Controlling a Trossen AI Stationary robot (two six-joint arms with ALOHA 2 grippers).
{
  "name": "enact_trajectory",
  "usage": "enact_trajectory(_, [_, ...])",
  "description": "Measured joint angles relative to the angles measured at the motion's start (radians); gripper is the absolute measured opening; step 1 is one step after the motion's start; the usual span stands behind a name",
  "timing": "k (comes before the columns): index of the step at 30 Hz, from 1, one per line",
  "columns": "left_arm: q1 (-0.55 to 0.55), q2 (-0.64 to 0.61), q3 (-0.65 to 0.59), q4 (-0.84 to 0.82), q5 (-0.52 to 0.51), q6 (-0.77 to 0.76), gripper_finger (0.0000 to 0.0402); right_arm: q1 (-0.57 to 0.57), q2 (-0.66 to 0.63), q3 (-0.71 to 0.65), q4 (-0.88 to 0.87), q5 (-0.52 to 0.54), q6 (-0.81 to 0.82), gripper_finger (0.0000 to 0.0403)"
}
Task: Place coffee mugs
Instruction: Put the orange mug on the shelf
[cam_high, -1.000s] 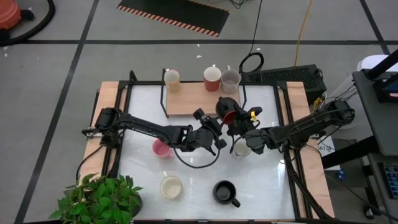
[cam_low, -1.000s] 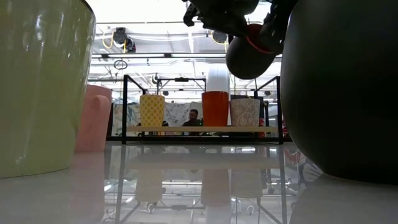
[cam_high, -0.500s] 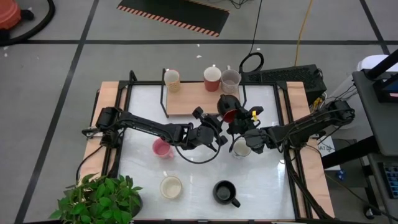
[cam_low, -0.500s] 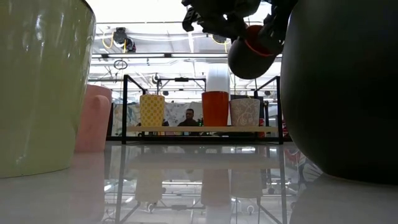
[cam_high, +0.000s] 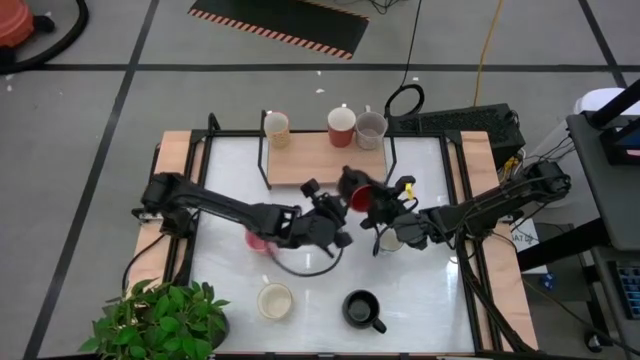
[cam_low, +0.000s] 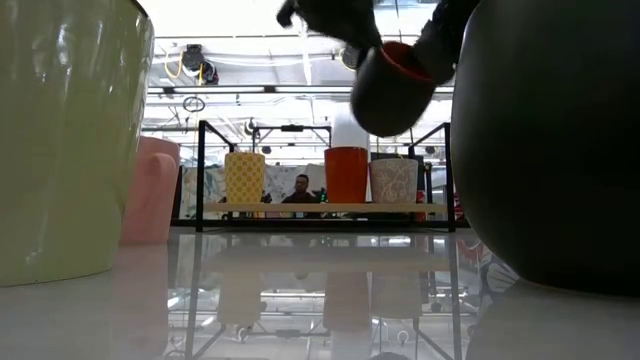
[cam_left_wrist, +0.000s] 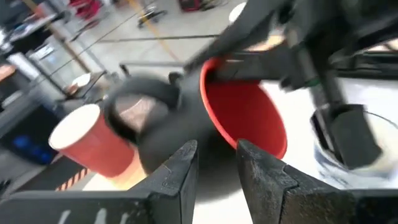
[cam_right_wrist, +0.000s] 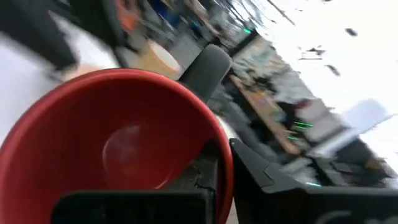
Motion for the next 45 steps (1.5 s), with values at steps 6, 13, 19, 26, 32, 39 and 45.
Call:
enact_trajectory(6, [-0.076, -0.162, 0.000, -0.078, 0.008, 0.077, 0.0115, -0.038, 0.000, 0.000, -0.021, -0.196, 0.314, 0.0006])
enact_trajectory(13, [-0.115, -0.253, 0.000, -0.255, 0.016, 0.074, 0.0115, -0.119, 0.001, 0.060, -0.343, -0.489, 0.686, 0.0005])
enact_trajectory(19, [-0.111, -0.241, -0.005, -0.374, 0.022, -0.011, 0.0115, -0.184, 0.029, 0.145, -0.657, -0.697, 0.905, 0.0008])
enact_trajectory(26, [-0.088, -0.234, -0.012, -0.371, 0.057, -0.027, 0.0115, -0.217, 0.089, 0.150, -0.648, -0.723, 0.913, 0.0009])
enact_trajectory(32, [-0.101, -0.233, -0.012, -0.372, 0.061, -0.032, 0.0115, -0.258, 0.155, 0.150, -0.655, -0.764, 0.921, 0.0023])
enact_trajectory(39, [-0.100, -0.233, -0.012, -0.372, 0.061, -0.049, 0.0115, -0.279, 0.174, 0.150, -0.632, -0.789, 0.949, 0.0064])
enact_trajectory(45, [-0.099, -0.233, -0.012, -0.373, 0.061, -0.059, 0.0115, -0.272, 0.087, 0.150, -0.603, -0.790, 0.948, 0.0114])
